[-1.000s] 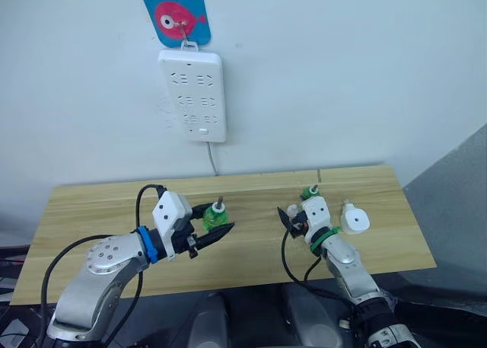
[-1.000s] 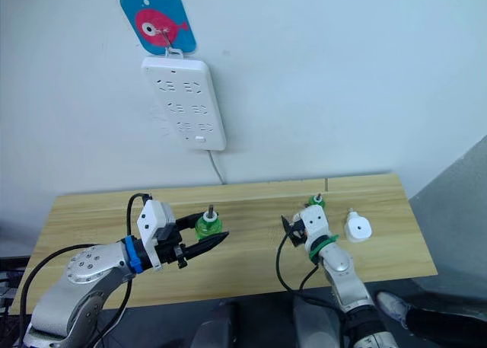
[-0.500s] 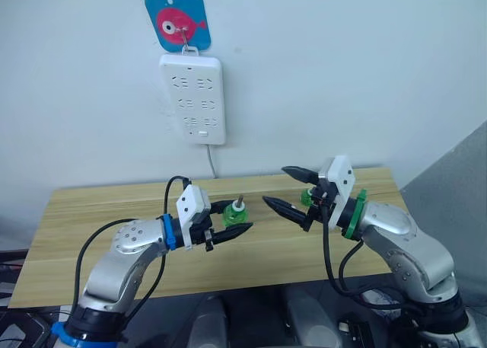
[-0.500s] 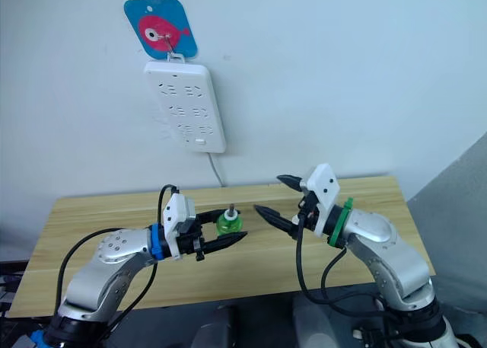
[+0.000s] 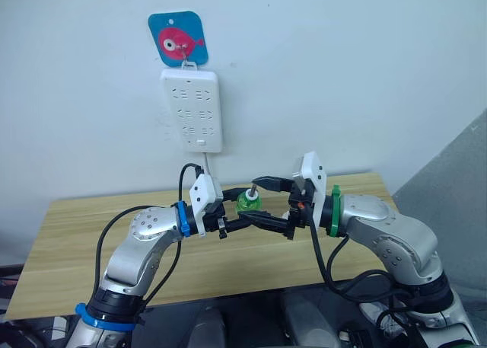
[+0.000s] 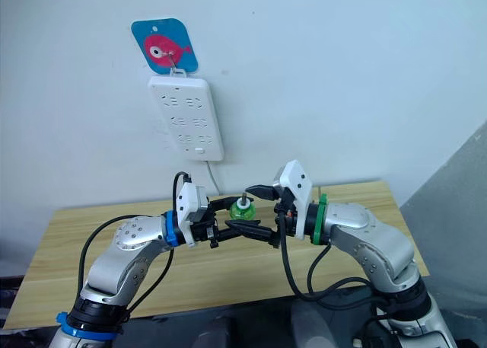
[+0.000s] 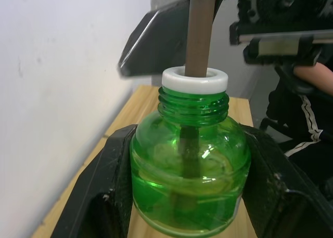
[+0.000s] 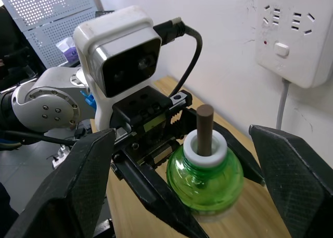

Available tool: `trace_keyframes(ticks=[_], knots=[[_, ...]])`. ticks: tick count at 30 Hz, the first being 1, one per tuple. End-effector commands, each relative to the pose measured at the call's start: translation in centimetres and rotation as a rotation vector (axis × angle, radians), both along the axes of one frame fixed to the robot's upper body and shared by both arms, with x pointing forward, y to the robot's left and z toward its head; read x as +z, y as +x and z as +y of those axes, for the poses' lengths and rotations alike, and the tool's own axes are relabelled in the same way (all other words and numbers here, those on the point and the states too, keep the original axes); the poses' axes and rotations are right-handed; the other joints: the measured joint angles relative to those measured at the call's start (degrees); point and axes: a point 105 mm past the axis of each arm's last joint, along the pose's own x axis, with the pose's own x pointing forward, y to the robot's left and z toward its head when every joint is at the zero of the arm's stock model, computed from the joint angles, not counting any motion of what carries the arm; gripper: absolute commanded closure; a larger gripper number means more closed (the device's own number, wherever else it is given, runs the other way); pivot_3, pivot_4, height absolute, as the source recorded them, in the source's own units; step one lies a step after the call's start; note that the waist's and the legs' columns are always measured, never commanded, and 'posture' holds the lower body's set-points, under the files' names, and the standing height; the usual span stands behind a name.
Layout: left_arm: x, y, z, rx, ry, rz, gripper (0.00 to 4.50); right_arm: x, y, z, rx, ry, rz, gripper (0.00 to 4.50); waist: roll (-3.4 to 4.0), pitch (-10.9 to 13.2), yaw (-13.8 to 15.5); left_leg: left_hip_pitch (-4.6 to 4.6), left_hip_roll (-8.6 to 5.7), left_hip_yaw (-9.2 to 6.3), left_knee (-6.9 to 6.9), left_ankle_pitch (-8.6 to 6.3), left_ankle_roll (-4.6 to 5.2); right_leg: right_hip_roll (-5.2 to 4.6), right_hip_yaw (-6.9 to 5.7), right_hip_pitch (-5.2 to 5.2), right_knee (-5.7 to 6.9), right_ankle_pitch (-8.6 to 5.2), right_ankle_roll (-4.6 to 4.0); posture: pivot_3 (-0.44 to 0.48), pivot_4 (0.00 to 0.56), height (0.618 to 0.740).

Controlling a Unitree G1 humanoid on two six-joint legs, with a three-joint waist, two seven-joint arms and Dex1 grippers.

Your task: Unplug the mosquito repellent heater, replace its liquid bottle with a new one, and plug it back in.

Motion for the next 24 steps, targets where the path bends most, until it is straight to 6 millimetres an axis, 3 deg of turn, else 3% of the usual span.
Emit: trace_keyframes(ticks=[1,3,6,14,24], knots=[[1.4,-0.3,-0.7,-0.032,-0.026,-0.055,2.16,1.0,0.1,0.3,0.014,0.026,-0.035,0.23,0.0,-0.27,0.0,0.0,0.0,-0.01,0.0,0.0,0.0,0.0,0.0,0.0,0.01,0.0,0.0,-0.151,0.081,0.736],[1.6,-0.3,-0.8,-0.031,-0.034,-0.067,2.16,1.1,0.2,0.4,0.014,0.037,-0.024,0.23,0.0,-0.46,-0.01,0.02,0.0,-0.02,0.01,0.0,0.0,0.01,0.0,0.02,0.02,0.0,0.0,-0.151,0.077,0.736],[2.0,-0.2,-1.0,-0.028,-0.052,-0.076,2.16,1.0,0.3,0.4,0.016,0.028,-0.026,0.81,0.0,-0.72,-0.01,0.02,-0.01,-0.02,0.01,0.0,0.0,0.01,0.0,0.03,0.02,0.0,0.0,-0.151,0.077,0.736],[2.4,-0.1,-1.2,-0.036,-0.069,-0.08,2.16,0.9,0.5,0.3,0.014,0.011,-0.045,3.63,0.1,-1.64,0.0,0.03,-0.02,-0.06,0.0,0.0,0.0,0.01,-0.01,0.04,0.06,0.03,-0.04,-0.147,0.066,0.736],[3.3,-0.1,-1.5,-0.041,-0.145,-0.076,2.16,1.4,0.8,0.1,0.023,-0.01,-0.117,3.66,0.12,-2.43,-0.04,0.06,-0.03,-0.09,0.0,0.0,0.0,0.02,-0.03,0.07,0.08,0.14,-0.23,-0.145,0.055,0.736]])
